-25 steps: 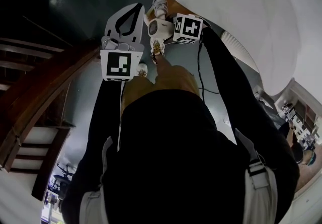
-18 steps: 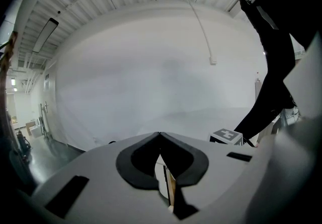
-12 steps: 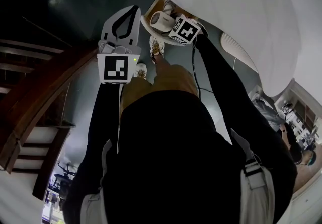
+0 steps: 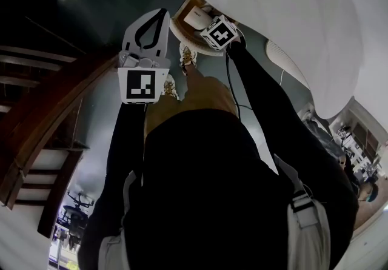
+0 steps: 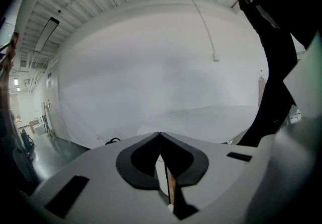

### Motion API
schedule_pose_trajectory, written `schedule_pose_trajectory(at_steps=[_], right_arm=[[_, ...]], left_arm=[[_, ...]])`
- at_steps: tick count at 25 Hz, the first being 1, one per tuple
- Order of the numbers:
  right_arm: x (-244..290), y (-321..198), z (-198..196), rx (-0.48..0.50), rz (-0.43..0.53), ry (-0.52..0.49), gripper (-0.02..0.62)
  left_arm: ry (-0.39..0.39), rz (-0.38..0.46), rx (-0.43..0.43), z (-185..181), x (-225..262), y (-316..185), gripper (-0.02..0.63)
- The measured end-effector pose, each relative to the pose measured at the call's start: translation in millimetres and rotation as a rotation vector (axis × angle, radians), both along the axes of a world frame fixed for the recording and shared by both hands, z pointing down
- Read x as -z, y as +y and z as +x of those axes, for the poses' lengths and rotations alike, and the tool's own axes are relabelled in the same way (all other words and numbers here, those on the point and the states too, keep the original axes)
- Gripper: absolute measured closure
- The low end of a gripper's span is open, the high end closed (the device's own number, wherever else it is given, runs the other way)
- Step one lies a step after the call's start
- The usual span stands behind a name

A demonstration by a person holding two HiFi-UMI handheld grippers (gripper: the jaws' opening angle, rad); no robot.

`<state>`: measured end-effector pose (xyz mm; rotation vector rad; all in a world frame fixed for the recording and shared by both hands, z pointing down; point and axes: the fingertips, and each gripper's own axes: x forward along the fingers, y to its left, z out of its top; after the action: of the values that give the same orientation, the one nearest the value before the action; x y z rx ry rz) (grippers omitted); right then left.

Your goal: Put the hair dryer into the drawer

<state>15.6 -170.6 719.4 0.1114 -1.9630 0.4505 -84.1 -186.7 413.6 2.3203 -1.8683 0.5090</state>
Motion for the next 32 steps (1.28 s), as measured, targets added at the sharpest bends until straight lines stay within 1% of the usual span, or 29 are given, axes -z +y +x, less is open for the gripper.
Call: schedule_pose_trajectory(at_steps=[3, 6, 8, 10, 16, 22, 28, 32], right_arm=[[-13.5, 5.4, 2.3, 0.045, -0.001, 0.036, 0.243], [-18.5, 12.0, 0.9, 0.071, -0.039, 0.032, 0.244], [-23.1, 12.3, -0.3, 0.076, -0.044, 0.035, 0.244], [-30.2, 9.6, -1.6, 0.079, -0.026, 0.045, 0.244], [-50.6, 5.4, -5.7, 0.058, -0.019, 0.086, 0.243], [-61.3, 6.4, -4.7, 0.081, -0.025, 0.116, 0.244], [-81.7, 10.1, -0.8, 0.11, 0.005, 0.191, 0.243], [-91.7, 12.8, 1.1, 0.122, 0.058, 0.226, 0.244]], left_arm=[[-0.003, -0.014, 0.012, -3.9, -2.3, 2.3, 0.594], [-0.006, -0.022, 0.027, -7.3, -2.0, 3.4, 0.594], [-0.003, -0.029, 0.039, -8.6, -4.4, 3.3, 0.594], [0.0, -0.036, 0.049, -9.9, -7.7, 3.6, 0.594], [-0.016, -0.044, 0.063, -18.5, -12.4, 7.0, 0.594], [-0.023, -0.074, 0.089, -20.4, -17.6, 11.2, 0.594], [-0.026, -0.077, 0.111, -30.4, -19.7, 16.7, 0.594], [-0.017, -0.096, 0.137, -36.2, -26.3, 25.3, 0.594]])
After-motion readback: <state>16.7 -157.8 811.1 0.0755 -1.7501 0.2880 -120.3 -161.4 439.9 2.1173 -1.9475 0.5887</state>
